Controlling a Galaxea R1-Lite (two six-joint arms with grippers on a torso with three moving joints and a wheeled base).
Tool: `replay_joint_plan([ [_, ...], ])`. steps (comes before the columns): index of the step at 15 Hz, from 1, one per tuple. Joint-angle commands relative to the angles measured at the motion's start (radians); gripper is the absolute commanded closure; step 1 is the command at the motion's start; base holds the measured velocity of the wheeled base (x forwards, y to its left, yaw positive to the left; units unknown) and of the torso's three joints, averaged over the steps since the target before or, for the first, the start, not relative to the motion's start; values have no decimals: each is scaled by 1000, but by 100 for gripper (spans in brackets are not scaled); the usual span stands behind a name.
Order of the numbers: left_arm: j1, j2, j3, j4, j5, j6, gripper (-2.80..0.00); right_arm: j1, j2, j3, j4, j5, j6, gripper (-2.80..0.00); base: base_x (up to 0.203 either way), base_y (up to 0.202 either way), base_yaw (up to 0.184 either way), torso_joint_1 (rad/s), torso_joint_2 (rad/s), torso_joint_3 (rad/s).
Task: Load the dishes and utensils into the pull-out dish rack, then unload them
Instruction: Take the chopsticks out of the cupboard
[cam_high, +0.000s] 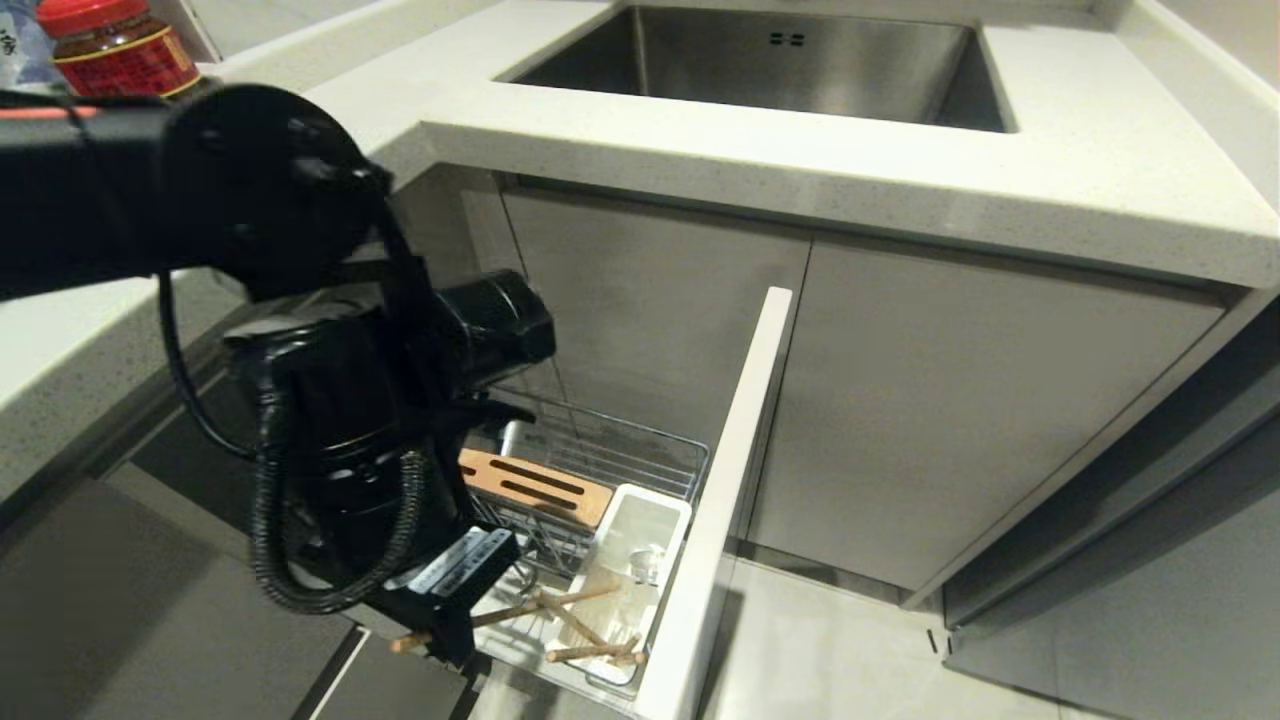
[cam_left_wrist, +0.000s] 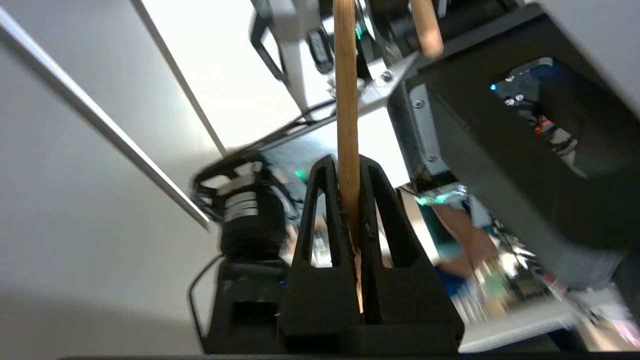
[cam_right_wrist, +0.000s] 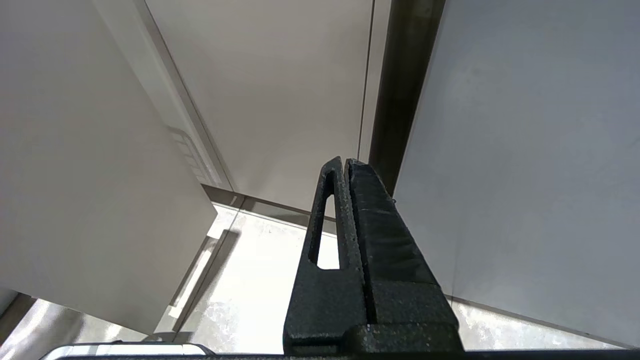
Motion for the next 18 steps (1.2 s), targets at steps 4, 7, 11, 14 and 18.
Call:
replay_joint_plan([
  [4, -31, -301, 8, 7, 40, 64, 0, 0, -1, 26, -1, 0, 0, 0, 0, 0, 0, 0, 0, 0],
  [7, -42, -432, -17, 7, 42, 116, 0, 0, -1, 26, -1, 0, 1, 0, 0, 0, 0, 0, 0, 0],
  [11, -39, -598, -102, 7, 38, 154, 0, 0, -1, 26, -1, 0, 0, 0, 0, 0, 0, 0, 0, 0],
  [14, 19, -671, -113, -83, 31, 112, 0, 0, -1, 26, 0, 0, 0, 0, 0, 0, 0, 0, 0, 0],
  [18, 162, -755, -111, -367, 28, -64, 0, 0, -1, 26, -1, 0, 0, 0, 0, 0, 0, 0, 0, 0],
])
